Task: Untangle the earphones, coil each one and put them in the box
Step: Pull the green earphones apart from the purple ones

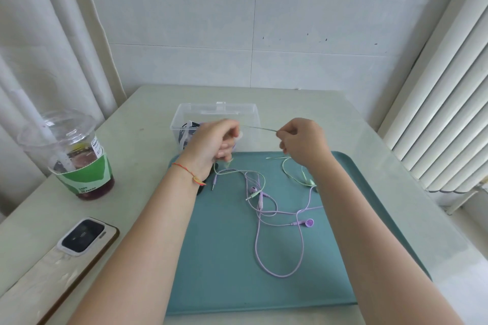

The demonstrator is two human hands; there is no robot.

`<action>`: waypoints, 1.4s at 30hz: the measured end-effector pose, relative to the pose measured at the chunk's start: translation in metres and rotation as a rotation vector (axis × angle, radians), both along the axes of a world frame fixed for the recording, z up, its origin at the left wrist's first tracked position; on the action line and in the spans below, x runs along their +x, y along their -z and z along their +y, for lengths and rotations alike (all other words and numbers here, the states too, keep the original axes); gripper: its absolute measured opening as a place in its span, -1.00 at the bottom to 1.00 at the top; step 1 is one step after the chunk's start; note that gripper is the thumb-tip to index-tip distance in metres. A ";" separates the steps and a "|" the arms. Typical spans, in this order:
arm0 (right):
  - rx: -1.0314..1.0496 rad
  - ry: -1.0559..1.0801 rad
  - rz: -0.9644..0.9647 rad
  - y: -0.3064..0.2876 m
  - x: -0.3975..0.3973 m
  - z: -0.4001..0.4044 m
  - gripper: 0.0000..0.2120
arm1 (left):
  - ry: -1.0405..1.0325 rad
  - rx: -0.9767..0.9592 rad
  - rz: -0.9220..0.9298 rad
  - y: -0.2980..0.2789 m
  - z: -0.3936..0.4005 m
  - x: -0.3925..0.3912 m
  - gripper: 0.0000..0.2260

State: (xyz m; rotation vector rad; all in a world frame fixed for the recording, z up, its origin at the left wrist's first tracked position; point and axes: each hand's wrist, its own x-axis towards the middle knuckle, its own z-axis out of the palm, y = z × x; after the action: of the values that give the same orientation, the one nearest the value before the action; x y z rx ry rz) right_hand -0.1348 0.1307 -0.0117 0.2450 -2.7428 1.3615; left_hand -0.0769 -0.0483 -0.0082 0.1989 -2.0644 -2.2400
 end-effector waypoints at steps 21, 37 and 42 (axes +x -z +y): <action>0.048 -0.105 0.211 -0.010 0.011 -0.010 -0.78 | 0.013 -0.328 0.053 0.009 -0.002 0.000 -0.72; 0.003 -0.394 0.040 -0.019 0.030 -0.019 -0.77 | 0.103 -0.214 0.030 0.002 0.002 0.005 -0.75; -0.049 -0.038 0.107 -0.017 0.015 -0.012 -0.75 | 0.121 -0.127 -0.010 0.000 -0.004 0.006 -0.68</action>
State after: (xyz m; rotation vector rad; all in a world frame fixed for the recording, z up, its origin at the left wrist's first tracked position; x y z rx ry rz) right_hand -0.1196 0.1185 0.0052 0.3579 -2.6272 1.3802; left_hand -0.0713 -0.0519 -0.0081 0.0785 -2.2729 -2.1654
